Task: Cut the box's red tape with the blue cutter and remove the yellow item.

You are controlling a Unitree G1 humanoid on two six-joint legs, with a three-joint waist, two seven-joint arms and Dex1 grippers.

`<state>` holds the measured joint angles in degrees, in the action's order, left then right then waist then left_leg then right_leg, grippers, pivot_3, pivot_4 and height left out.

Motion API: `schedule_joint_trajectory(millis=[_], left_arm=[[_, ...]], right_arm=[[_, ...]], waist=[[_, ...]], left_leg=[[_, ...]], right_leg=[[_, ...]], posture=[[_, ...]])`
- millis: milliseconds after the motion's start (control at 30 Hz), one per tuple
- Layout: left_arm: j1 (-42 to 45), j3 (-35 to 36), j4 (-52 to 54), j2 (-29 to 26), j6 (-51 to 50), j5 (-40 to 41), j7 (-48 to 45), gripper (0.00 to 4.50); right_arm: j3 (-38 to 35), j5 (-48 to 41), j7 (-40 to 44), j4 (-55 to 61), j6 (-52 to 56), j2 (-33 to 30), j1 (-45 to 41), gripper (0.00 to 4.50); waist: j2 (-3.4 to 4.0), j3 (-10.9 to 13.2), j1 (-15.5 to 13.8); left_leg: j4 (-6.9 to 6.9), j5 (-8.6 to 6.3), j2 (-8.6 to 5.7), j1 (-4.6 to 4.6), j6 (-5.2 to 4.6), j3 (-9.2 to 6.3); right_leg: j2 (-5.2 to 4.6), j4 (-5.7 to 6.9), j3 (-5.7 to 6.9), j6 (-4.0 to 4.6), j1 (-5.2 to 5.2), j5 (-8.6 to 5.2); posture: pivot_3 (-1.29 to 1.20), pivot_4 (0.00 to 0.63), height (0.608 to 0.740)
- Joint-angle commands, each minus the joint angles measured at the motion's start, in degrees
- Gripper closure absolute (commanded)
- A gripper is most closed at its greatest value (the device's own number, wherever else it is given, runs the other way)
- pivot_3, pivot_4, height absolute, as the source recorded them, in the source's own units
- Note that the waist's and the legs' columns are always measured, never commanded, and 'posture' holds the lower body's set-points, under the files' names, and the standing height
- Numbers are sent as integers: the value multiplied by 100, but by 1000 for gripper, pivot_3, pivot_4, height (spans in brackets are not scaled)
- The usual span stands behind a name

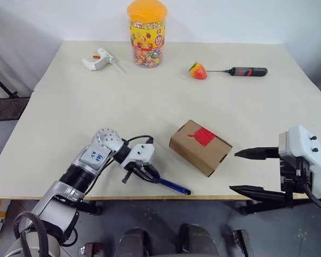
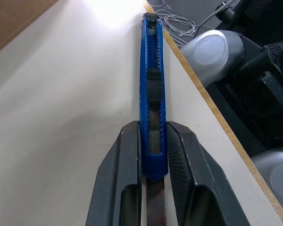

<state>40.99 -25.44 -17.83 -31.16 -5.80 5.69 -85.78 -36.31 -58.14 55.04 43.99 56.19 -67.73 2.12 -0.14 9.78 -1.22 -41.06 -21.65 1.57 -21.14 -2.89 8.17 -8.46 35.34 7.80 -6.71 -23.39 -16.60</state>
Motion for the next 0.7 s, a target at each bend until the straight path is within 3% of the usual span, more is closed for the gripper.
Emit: schedule_joint_trajectory(millis=[33, 267, 700], left_arm=[[-296, -277, -86, -65, -133, -337, -3, 4062], [-406, -111, 60, -91, -160, -296, 213, 4062], [-1216, 995, 1330, -438, -646, 262, 1027, 4062]], right_arm=[[2, 35, 33, -53, -126, -133, -130, 0], [195, 131, 83, -168, -198, -185, -310, 0], [1069, -27, 73, -524, -325, -263, -1446, 0]], waist=[[0, 0, 0], [0, 0, 0], [0, 6, 32]], left_leg=[[0, 0, 0, 0, 0, 0], [-1, 0, 0, 0, 0, 0], [-2, 0, 5, -5, 2, -1]], right_leg=[[0, 0, 0, 0, 0, 0], [-1, 0, 0, 0, 0, 0], [-6, 0, -1, 0, -6, 0]], posture=[[0, 150, 740], [0, 150, 740], [0, 150, 740]])
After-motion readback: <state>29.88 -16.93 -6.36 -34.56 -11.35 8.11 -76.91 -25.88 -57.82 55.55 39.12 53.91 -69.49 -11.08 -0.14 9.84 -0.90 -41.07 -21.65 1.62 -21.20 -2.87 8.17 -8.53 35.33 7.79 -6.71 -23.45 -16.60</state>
